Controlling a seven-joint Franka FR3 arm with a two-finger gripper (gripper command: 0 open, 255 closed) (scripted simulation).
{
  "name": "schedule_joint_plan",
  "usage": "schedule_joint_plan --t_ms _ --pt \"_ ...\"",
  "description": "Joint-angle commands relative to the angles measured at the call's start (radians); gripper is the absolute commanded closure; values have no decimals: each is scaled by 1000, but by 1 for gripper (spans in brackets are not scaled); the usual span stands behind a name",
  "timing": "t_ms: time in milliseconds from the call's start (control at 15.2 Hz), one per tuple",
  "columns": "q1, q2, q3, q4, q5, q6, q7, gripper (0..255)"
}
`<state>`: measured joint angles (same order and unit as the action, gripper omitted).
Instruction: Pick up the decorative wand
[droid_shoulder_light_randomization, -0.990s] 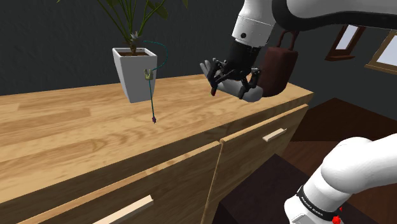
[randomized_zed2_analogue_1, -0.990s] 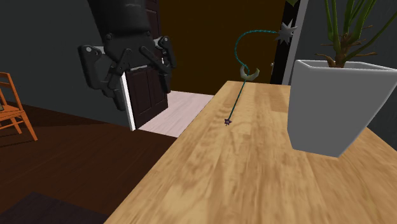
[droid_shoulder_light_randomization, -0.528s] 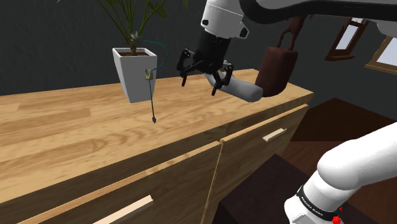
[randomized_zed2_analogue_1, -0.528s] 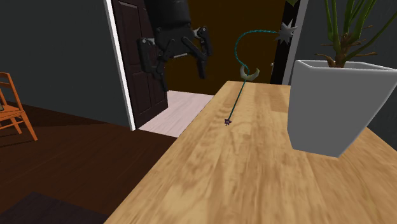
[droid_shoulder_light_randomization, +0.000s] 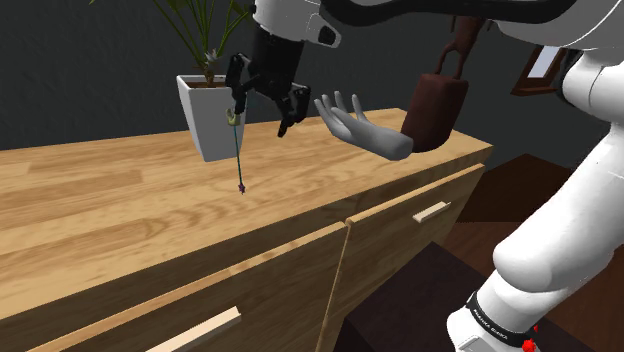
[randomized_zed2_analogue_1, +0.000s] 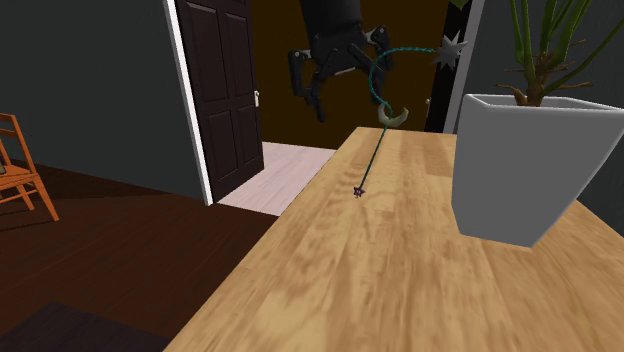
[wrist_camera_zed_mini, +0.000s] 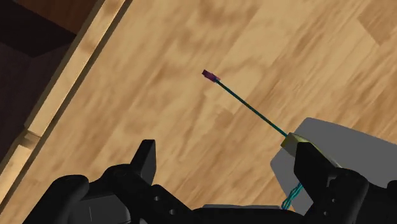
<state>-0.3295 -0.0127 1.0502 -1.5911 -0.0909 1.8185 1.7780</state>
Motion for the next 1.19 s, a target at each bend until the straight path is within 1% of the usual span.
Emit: schedule_joint_plan --t_ms 0,132,198,264,726,858,924,1122 --pt "48 167 55 123 -194 -41 185 0" --pt "175 300 20 256 -337 -101 309 0" --pt "244 356 -11 330 -393 -132 355 0" --pt "286 384 -34 374 -418 -149 376 0" --pt "216 340 -24 221 -381 -31 386 0" --pt "212 338 -24 210 -379 -22 387 0" --pt "211 339 -24 211 -380 -21 386 255" --pt "214 341 -25 215 -381 -24 386 255"
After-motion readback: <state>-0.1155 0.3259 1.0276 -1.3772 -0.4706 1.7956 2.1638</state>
